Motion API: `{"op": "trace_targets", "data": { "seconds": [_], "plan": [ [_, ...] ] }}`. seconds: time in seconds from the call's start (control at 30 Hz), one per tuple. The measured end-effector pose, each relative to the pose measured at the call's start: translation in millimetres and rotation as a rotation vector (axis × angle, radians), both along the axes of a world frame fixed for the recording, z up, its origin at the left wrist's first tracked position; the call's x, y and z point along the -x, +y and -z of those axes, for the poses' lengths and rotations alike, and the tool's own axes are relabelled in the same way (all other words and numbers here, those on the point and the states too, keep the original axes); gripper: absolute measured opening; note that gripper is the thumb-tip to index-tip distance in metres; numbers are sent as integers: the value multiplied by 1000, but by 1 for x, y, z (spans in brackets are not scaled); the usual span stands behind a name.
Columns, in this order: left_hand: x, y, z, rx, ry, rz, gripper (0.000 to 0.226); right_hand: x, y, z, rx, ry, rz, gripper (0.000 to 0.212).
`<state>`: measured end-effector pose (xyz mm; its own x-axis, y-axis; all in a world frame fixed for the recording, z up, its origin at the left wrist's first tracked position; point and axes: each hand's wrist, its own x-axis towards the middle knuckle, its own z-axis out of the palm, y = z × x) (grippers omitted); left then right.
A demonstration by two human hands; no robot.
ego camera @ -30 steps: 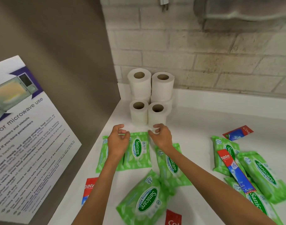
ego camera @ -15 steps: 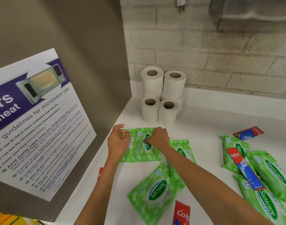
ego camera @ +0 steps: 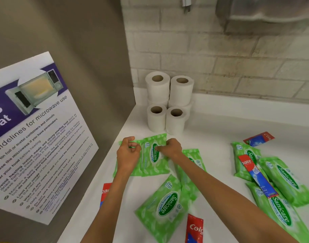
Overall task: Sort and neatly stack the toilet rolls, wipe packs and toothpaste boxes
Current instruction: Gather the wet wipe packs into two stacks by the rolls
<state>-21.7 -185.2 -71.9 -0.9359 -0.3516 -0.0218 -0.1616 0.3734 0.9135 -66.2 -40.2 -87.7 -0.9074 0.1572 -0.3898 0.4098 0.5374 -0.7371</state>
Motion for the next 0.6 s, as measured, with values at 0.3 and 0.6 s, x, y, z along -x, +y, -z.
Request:
{"op": "trace_targets", "data": {
  "seconds": [0.3,0.6],
  "plan": [
    [-5,57,-5,-135,-64,197,35,-24,68,-35,485,61,100,18],
    [-11,136,-22,-517,-322,420,16,-41,150,-59,557,133,217,23]
  ]
}}
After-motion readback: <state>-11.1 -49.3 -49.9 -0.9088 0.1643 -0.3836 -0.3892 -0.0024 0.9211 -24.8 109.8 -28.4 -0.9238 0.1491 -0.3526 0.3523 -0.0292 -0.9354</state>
